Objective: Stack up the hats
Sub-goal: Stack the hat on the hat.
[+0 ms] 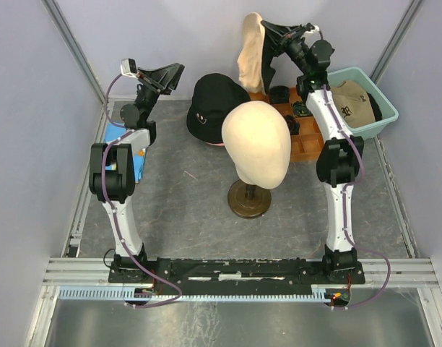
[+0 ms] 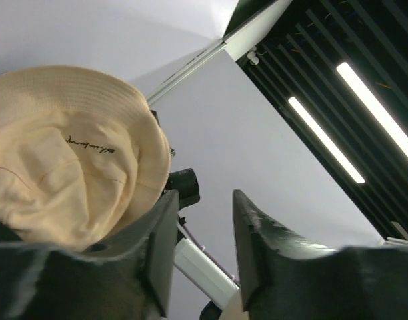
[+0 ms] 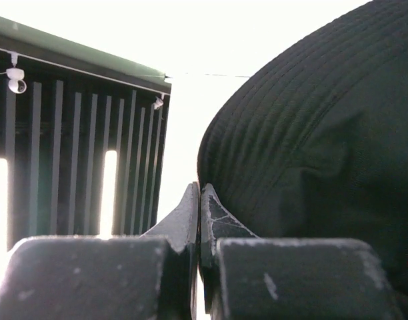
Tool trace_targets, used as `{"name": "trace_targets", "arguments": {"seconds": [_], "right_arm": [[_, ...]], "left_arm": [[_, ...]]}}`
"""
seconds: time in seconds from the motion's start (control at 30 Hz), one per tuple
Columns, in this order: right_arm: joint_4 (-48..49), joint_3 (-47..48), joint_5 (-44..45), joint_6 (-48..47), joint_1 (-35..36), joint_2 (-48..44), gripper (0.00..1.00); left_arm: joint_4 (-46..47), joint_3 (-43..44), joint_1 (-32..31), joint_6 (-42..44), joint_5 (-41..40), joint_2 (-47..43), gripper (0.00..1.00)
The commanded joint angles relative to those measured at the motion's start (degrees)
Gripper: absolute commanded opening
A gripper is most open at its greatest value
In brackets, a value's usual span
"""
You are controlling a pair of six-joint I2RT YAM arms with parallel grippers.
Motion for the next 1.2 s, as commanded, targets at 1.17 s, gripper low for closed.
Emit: {"name": "trace_targets", "arguments": {"seconds": [1.17], "right_arm": [[-7.0,17.8,15.4,8.2,15.0,-15.9,0.00]], "left_arm": [[11.0,5.6,-8.1,1.0,0.3,0.6,0.82]]}}
